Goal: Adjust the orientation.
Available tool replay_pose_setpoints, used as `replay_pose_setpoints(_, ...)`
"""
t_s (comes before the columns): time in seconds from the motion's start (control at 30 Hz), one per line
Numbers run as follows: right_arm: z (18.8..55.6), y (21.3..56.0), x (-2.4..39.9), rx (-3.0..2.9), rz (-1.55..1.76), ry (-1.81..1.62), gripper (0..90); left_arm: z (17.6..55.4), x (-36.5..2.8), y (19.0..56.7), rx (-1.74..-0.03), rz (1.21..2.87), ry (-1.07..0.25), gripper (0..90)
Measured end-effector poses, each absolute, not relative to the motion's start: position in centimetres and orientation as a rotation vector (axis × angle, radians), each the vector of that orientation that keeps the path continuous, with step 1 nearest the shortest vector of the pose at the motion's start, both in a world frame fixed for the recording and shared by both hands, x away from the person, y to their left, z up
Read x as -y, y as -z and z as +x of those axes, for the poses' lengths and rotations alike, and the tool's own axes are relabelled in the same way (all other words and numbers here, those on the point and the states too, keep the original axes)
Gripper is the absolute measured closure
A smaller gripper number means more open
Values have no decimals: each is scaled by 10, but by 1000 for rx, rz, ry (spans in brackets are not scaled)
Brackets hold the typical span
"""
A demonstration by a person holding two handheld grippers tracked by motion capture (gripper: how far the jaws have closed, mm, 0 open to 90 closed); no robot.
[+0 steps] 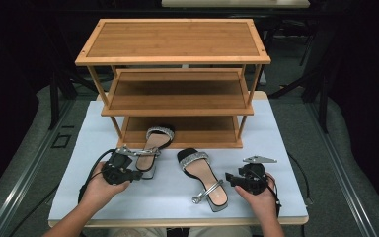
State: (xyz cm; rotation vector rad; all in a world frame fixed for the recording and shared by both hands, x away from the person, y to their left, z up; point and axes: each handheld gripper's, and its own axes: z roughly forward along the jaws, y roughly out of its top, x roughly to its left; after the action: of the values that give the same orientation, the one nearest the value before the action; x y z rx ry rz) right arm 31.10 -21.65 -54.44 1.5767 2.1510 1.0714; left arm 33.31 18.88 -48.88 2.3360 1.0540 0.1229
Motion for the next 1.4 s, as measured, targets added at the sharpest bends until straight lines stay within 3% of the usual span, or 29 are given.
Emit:
replay_pose_setpoints(0.8,312,545,218,-2151,1590,-1078,402,388,-153,493,-1124,2308,-144,900)
replay_pose_setpoints(1.4,312,545,218,-2155,1586,-1080,402,414,-151,501,-1178,2283,-149,900)
